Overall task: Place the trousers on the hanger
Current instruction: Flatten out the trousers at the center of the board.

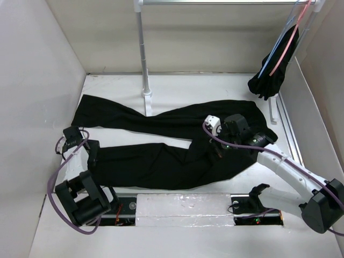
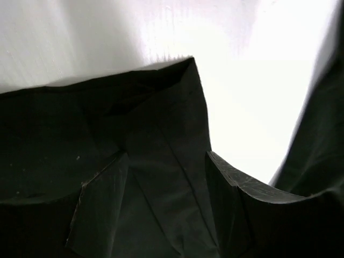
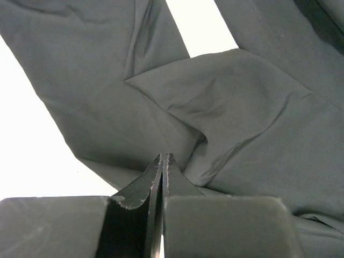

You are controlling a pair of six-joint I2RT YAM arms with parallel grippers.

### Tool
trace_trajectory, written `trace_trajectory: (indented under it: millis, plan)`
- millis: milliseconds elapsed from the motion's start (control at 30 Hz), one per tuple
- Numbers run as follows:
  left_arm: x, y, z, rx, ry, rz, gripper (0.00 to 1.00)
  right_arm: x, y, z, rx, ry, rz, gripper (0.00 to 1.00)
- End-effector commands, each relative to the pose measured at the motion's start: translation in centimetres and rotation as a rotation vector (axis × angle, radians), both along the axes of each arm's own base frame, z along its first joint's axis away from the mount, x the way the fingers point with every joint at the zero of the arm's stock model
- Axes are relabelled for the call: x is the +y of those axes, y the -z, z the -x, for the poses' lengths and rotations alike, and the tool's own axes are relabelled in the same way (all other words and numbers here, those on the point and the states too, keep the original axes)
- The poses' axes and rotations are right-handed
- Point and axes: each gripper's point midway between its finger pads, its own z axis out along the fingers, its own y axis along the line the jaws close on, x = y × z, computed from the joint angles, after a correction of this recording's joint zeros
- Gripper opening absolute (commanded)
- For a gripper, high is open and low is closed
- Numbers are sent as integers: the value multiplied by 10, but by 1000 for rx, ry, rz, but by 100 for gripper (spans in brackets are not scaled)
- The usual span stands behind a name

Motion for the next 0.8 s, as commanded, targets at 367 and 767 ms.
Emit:
trace_trajectory:
  millis: [367, 767]
  plan:
    - [24, 10, -19, 29, -28, -55, 28, -2, -5, -10, -17, 0, -1, 1]
    - [47, -29, -26, 57, 3, -161, 0, -4, -2, -16, -17, 16, 12, 1]
